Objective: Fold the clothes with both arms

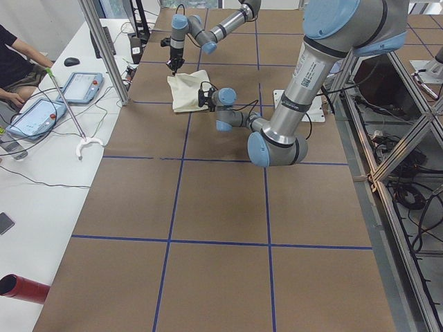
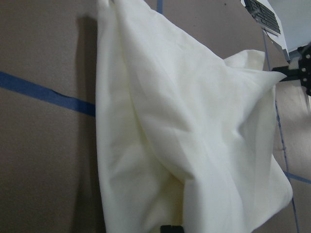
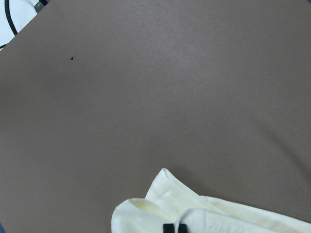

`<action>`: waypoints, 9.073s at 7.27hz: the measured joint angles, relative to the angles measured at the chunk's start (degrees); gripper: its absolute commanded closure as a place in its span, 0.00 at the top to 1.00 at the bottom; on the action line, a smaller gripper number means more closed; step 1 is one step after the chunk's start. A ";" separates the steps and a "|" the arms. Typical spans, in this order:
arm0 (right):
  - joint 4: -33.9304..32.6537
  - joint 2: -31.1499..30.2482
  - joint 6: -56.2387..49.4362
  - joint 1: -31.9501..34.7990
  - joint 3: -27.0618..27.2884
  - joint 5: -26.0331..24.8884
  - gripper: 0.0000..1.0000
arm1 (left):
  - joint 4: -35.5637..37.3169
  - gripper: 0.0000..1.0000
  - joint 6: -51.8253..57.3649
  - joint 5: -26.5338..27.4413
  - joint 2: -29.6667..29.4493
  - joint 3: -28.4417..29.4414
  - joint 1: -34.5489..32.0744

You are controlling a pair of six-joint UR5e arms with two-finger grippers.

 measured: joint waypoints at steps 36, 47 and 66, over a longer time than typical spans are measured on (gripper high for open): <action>-0.67 -28.48 -17.21 10.84 30.55 12.50 1.00 | 51.35 0.00 25.79 -4.75 14.43 -39.62 -8.47; -31.84 -46.77 -110.16 42.76 33.13 20.97 1.00 | 82.92 1.00 95.48 -34.49 37.76 -39.06 -58.77; -22.05 -50.22 -93.32 35.30 32.05 21.16 1.00 | 78.07 1.00 93.33 -39.89 40.38 -36.49 -58.61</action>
